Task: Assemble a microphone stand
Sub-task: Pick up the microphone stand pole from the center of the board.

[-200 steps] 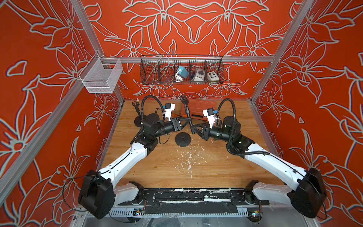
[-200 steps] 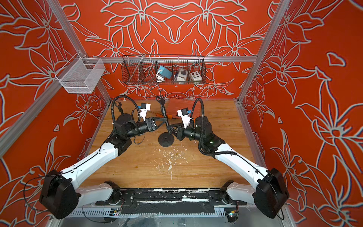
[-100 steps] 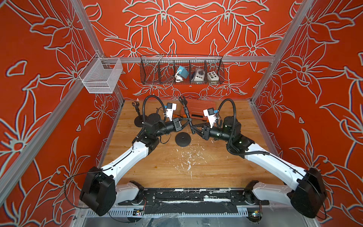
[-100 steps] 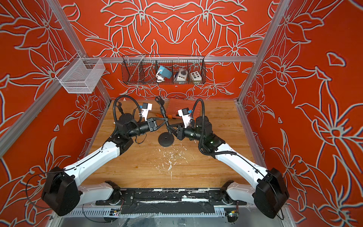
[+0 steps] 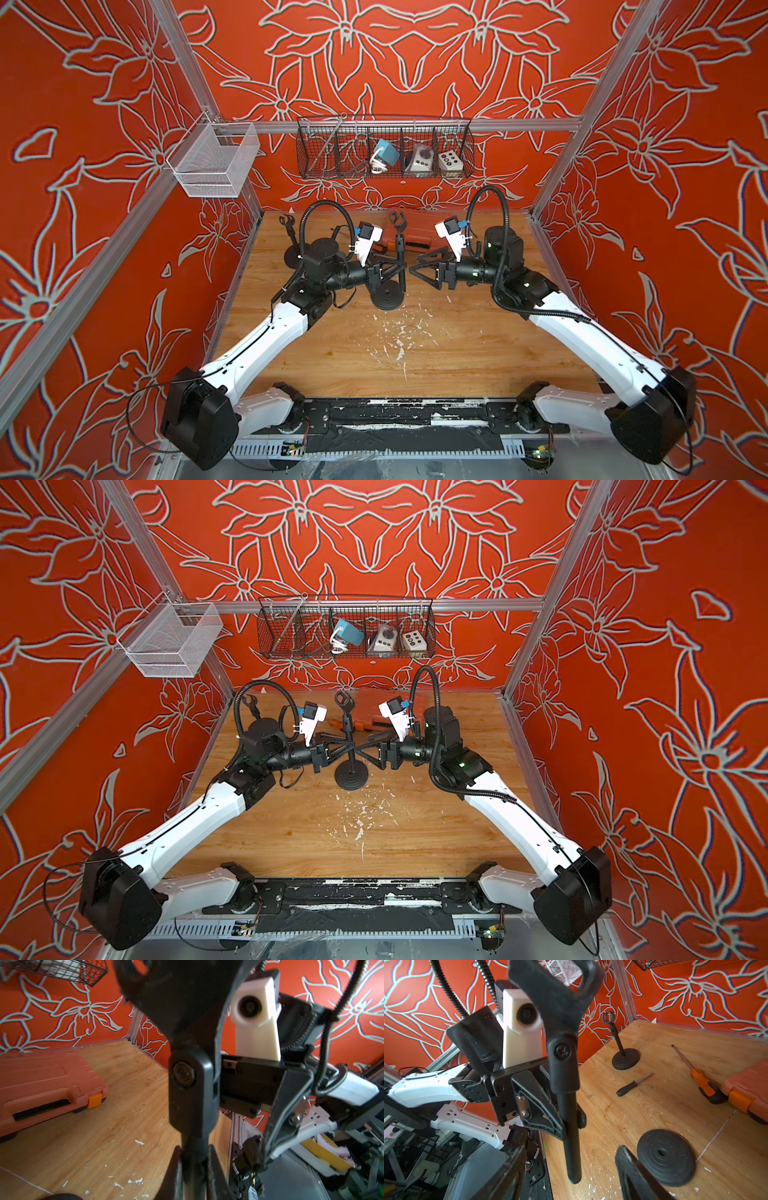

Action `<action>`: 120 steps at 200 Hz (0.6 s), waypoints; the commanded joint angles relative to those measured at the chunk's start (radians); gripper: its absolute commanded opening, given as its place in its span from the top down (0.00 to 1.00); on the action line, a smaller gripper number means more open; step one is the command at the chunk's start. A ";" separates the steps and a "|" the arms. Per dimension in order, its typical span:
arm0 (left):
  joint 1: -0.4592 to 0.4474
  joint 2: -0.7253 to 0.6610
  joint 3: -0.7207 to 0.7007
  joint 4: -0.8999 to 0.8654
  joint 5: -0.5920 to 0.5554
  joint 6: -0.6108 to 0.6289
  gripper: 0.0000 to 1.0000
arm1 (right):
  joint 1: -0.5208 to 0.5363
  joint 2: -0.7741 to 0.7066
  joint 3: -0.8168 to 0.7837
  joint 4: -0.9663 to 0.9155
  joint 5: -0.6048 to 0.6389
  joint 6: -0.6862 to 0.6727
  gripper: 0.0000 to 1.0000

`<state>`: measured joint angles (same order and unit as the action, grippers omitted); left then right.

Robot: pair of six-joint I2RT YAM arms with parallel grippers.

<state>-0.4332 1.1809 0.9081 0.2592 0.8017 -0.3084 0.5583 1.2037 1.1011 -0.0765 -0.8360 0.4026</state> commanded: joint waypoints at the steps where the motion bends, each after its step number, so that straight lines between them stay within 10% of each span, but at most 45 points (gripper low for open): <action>1: -0.002 -0.004 0.039 -0.048 0.092 0.144 1.00 | -0.021 0.036 0.073 -0.065 -0.124 -0.079 0.32; 120: -0.001 0.054 0.078 -0.136 0.141 0.202 1.00 | -0.024 0.179 0.221 -0.008 -0.177 -0.091 0.64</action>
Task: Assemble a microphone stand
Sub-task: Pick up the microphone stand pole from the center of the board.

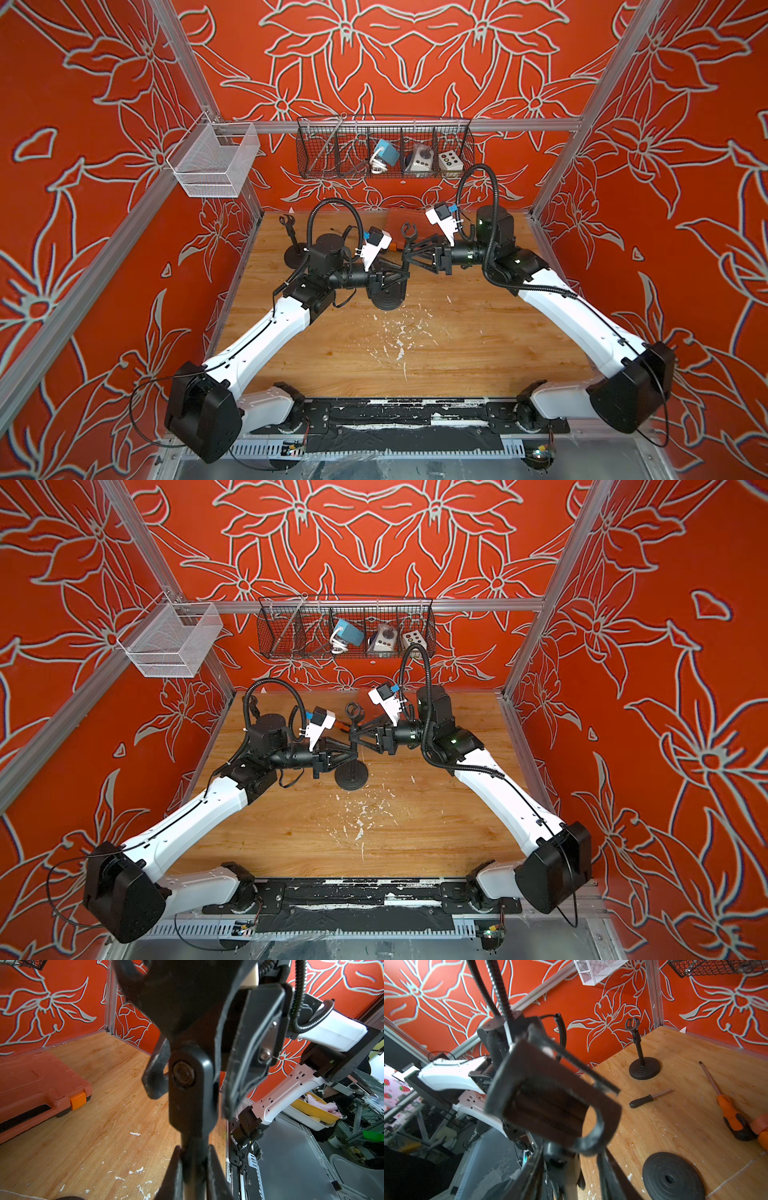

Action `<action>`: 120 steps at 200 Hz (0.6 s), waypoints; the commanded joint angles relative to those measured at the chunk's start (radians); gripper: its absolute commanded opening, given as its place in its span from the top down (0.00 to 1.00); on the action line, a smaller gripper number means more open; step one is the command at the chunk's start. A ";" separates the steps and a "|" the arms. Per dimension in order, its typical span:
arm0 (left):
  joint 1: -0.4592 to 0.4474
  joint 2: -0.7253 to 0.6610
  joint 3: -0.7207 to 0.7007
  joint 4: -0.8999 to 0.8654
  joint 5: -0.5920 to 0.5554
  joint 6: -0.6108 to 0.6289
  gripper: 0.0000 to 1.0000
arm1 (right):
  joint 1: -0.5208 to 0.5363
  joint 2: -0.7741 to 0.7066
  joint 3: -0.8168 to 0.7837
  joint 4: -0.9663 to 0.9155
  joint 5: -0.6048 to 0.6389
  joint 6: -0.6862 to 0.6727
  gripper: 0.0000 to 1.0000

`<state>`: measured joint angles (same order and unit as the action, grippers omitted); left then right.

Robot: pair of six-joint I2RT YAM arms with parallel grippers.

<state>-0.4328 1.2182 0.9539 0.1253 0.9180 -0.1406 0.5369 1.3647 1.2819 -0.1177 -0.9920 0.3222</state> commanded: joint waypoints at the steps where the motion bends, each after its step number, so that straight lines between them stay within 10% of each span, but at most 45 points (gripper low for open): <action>1: -0.002 0.016 0.032 -0.002 0.025 0.033 1.00 | -0.002 0.020 0.041 0.032 -0.021 -0.011 0.64; 21: -0.003 0.036 0.034 0.009 0.022 0.017 1.00 | -0.003 0.028 0.036 0.014 -0.010 -0.041 0.76; 44: -0.001 0.059 0.035 -0.002 -0.057 -0.025 0.59 | -0.003 0.015 0.004 0.005 0.036 -0.098 1.00; 120: 0.012 0.052 -0.041 -0.165 -0.493 -0.184 0.34 | -0.002 -0.005 -0.152 0.115 0.248 -0.289 1.00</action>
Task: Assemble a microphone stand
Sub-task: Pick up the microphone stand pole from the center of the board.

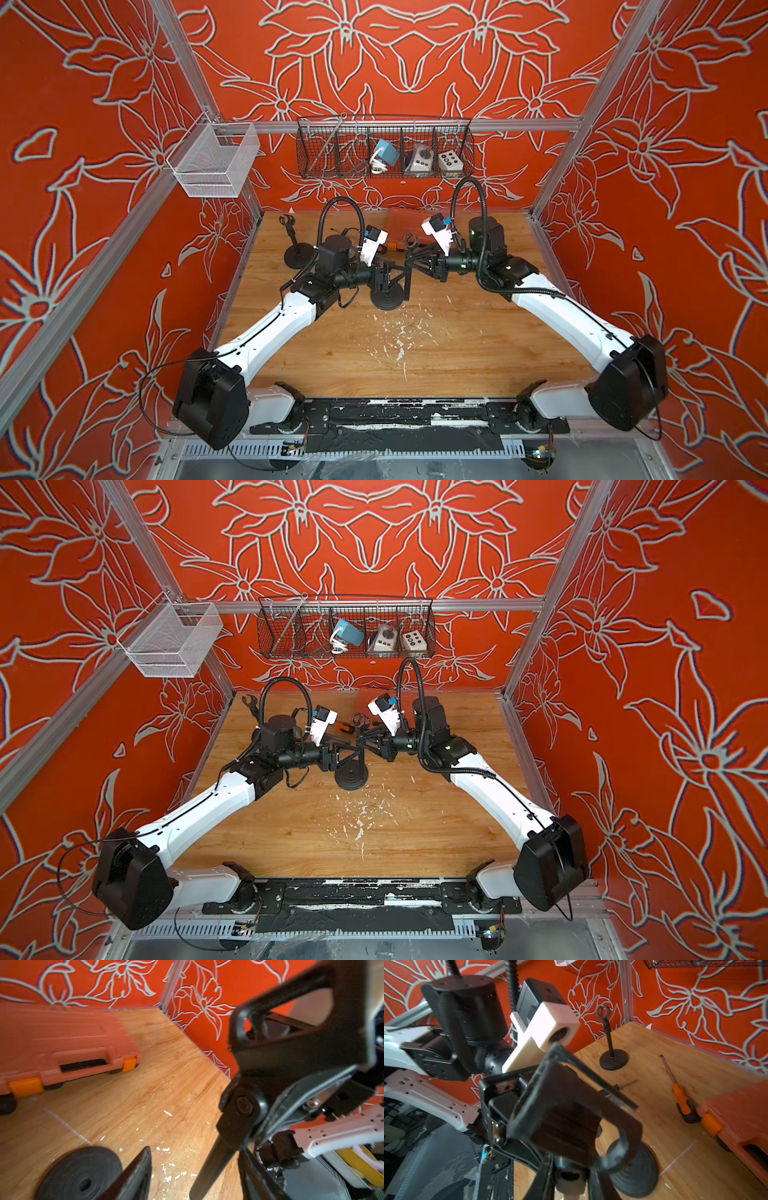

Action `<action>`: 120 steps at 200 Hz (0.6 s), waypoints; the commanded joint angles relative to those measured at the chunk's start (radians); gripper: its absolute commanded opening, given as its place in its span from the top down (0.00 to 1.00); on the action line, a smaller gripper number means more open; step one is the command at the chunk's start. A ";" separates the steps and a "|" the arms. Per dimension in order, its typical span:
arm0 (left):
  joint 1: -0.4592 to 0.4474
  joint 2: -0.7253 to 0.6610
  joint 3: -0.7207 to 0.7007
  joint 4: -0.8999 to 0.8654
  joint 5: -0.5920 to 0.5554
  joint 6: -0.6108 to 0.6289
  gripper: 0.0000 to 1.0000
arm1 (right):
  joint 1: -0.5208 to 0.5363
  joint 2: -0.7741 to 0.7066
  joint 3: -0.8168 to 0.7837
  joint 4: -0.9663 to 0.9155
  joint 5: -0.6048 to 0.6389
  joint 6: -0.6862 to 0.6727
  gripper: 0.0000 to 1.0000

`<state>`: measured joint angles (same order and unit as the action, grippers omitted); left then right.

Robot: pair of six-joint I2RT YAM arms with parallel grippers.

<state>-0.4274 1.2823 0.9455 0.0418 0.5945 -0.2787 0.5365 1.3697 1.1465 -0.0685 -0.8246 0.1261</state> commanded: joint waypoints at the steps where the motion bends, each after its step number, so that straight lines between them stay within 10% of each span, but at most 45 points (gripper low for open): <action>1: 0.007 -0.013 -0.036 -0.081 -0.173 -0.049 0.34 | -0.001 -0.010 -0.018 0.067 0.083 -0.094 1.00; 120: 0.120 0.173 -0.146 -0.124 -0.306 -0.143 0.25 | 0.004 0.069 -0.251 0.533 0.219 -0.119 1.00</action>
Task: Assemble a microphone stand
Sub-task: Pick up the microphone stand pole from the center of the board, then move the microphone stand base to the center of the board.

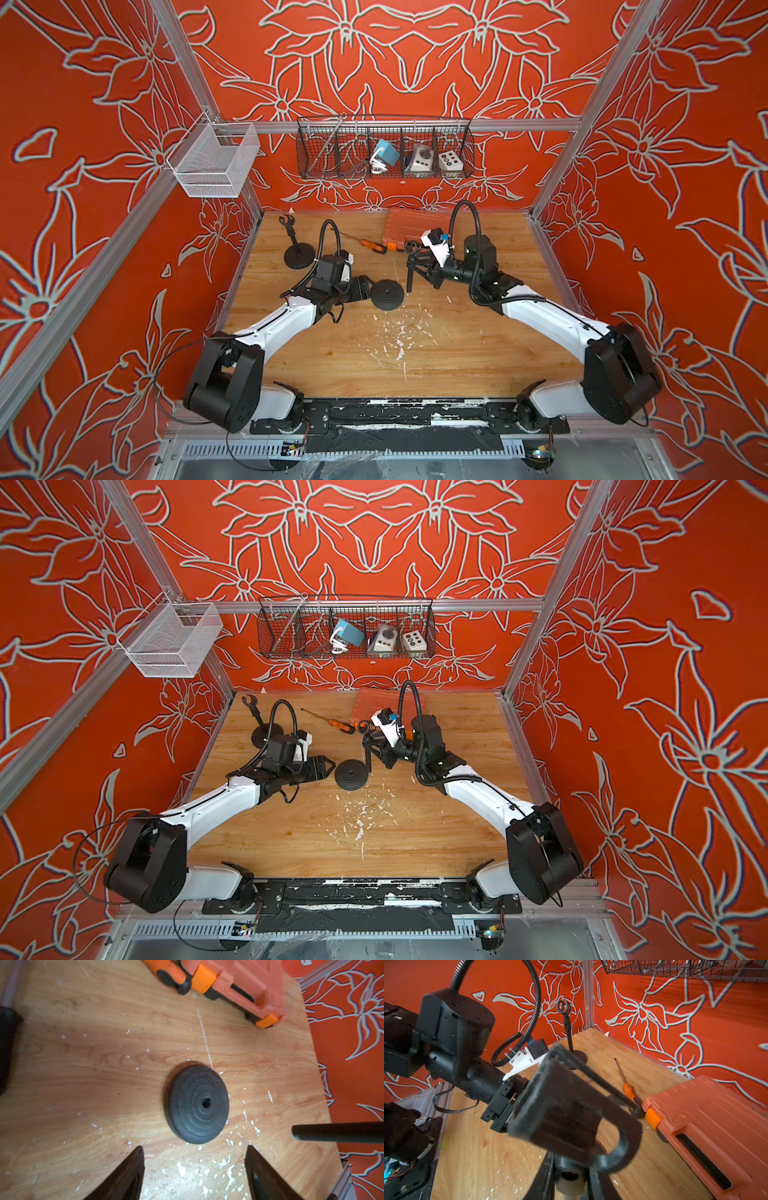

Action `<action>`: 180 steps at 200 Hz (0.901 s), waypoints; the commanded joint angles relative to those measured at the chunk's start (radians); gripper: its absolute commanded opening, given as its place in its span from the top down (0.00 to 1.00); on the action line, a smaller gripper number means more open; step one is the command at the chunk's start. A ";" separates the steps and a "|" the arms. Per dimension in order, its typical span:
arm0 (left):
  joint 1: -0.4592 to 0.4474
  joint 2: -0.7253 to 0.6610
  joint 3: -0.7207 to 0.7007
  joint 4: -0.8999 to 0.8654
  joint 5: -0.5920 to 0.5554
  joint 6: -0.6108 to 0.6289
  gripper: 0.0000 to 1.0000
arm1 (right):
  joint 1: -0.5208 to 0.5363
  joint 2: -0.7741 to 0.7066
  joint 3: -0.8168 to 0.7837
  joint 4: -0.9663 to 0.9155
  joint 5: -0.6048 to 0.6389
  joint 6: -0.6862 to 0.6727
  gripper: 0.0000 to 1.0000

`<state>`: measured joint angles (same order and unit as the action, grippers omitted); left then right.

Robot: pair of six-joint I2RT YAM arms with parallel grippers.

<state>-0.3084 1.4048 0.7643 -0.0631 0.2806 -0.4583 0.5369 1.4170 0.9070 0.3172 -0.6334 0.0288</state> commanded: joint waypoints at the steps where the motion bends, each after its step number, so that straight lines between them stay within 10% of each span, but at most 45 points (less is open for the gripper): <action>1: 0.001 0.052 0.037 -0.020 0.009 0.040 0.25 | 0.005 0.023 -0.011 0.147 0.028 -0.022 1.00; 180: -0.073 0.434 0.340 -0.195 -0.036 0.254 0.29 | 0.008 0.006 -0.041 0.109 0.069 -0.032 1.00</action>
<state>-0.3744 1.8080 1.0790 -0.2119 0.2867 -0.2340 0.5377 1.4570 0.8871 0.3916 -0.5751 0.0101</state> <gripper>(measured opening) 0.711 0.243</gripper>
